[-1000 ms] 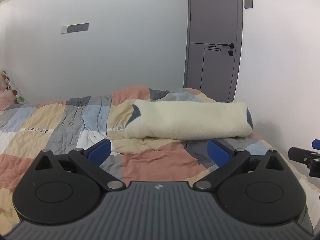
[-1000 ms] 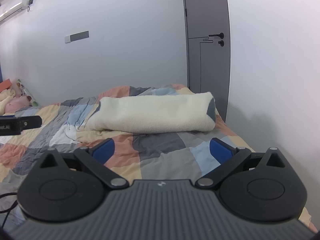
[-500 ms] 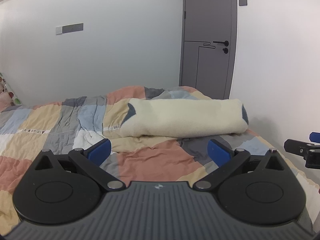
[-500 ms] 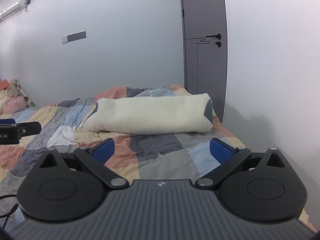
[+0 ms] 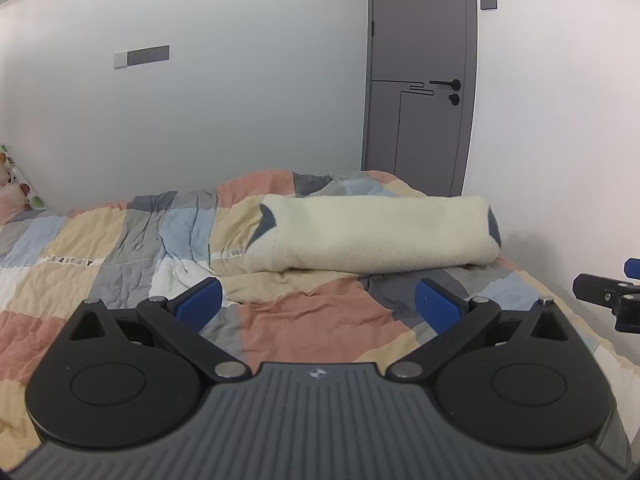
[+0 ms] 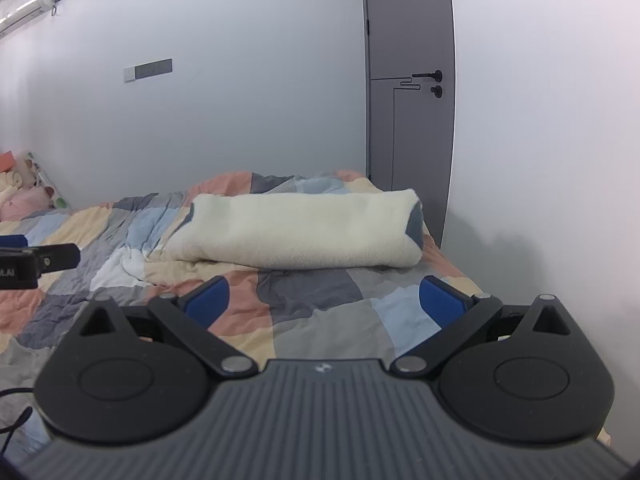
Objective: Fold large clothes
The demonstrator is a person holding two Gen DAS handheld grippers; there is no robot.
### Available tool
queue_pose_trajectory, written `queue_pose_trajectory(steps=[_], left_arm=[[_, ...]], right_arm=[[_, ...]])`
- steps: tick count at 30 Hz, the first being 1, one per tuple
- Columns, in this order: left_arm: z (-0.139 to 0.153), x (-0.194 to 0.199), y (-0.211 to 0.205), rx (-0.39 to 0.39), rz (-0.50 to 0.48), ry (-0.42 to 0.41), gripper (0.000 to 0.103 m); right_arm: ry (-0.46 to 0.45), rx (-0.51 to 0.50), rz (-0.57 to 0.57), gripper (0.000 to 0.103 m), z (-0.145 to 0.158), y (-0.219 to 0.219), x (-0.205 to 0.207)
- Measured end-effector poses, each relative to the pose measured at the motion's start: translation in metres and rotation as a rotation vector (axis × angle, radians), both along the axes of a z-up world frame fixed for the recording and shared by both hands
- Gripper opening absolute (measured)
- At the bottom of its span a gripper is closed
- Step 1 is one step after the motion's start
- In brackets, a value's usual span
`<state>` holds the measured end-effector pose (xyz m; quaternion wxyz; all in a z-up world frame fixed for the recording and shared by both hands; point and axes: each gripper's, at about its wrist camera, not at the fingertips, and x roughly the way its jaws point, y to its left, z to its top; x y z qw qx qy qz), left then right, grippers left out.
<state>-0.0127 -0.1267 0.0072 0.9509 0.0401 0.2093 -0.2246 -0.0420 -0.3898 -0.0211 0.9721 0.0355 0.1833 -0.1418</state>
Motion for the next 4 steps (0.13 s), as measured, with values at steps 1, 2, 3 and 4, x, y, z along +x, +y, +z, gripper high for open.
queue_pose_trajectory(steps=[1, 2, 3, 4], left_arm=[[0.0011, -0.0007, 0.0001, 0.003, 0.002, -0.002, 0.103], [0.0025, -0.0012, 0.0009, 0.003, 0.006, -0.006, 0.103], [0.0043, -0.0022, 0.0024, -0.001, 0.013, -0.012, 0.103], [0.0057, -0.0029, 0.0036, -0.005, 0.016, -0.015, 0.103]], right_arm=[[0.001, -0.003, 0.002, 0.103, 0.0006, 0.0008, 0.0002], [-0.001, -0.006, 0.004, 0.103, 0.0015, 0.0012, 0.0000], [-0.004, -0.010, 0.005, 0.103, 0.0023, 0.0018, -0.0006], [-0.008, -0.011, 0.006, 0.103, 0.0032, 0.0020, -0.0010]])
